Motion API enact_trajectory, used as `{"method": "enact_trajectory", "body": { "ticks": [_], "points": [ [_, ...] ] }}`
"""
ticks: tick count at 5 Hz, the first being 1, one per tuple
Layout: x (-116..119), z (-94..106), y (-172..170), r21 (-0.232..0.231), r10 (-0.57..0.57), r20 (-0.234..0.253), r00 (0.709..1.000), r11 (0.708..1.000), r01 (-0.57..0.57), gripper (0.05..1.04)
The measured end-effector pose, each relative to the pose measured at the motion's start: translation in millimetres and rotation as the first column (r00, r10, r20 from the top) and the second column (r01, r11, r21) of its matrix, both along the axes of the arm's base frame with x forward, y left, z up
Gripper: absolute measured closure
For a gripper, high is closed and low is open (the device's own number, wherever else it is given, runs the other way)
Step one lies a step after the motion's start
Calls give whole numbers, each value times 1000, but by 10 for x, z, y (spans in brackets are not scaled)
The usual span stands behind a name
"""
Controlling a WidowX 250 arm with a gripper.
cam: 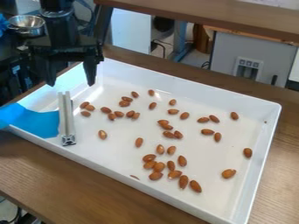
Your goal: Sweep into pile
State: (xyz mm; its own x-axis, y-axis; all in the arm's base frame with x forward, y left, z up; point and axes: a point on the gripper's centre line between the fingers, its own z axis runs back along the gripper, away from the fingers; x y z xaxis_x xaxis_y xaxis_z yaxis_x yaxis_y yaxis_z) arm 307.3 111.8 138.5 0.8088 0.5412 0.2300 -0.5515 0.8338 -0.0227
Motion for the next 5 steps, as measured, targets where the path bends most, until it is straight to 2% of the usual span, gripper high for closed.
{"method": "enact_trajectory", "body": {
  "ticks": [1,2,4,5],
  "points": [
    [-3,-90,-7,-9,3,-23,1000,1000,-3,83],
    [43,-238,35,12,20,-15,1000,1000,-20,83],
    [11,-284,122,28,17,-39,999,999,-16,83],
    [17,-333,224,49,42,-35,998,998,-40,83]
  ]
}}
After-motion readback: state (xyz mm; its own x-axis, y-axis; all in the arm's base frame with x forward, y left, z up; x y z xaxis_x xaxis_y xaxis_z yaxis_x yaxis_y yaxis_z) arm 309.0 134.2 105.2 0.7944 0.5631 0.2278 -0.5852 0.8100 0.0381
